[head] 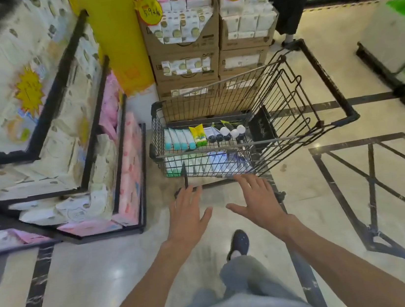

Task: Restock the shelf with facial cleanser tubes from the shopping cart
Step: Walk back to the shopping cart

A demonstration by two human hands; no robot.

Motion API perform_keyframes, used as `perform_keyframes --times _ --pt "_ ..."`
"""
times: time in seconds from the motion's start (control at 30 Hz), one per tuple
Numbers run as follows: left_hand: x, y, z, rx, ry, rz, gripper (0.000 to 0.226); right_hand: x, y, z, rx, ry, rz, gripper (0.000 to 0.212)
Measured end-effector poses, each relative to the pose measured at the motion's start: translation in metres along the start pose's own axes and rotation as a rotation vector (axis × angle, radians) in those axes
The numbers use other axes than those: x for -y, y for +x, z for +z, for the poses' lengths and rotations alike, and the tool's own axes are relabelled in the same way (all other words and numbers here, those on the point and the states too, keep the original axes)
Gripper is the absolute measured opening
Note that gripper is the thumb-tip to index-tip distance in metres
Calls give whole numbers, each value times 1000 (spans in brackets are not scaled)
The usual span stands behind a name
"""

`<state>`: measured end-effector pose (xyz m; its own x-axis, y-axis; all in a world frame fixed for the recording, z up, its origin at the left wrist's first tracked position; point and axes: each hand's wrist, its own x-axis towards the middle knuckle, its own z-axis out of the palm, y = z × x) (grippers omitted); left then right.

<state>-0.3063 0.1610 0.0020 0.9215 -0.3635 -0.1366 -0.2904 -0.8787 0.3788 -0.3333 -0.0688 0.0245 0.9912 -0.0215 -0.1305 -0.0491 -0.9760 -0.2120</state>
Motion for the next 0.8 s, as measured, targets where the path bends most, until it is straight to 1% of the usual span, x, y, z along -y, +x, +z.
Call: perform_keyframes --times 0.23,0.33,0.47,0.6,0.8 --pt "-10 121 -5 43 10 31 66 -52 102 -7 5 24 45 92" --pt "-21 174 -9 36 3 29 63 -76 149 -16 20 44 56 90" --pt "-35 243 -10 71 -12 6 62 -110 209 -29 40 85 79 88" --pt "-44 290 -5 106 -30 -34 61 -132 247 -31 80 123 81 82" --pt "-43 336 6 175 -77 -55 60 -157 291 -26 178 165 149 87"
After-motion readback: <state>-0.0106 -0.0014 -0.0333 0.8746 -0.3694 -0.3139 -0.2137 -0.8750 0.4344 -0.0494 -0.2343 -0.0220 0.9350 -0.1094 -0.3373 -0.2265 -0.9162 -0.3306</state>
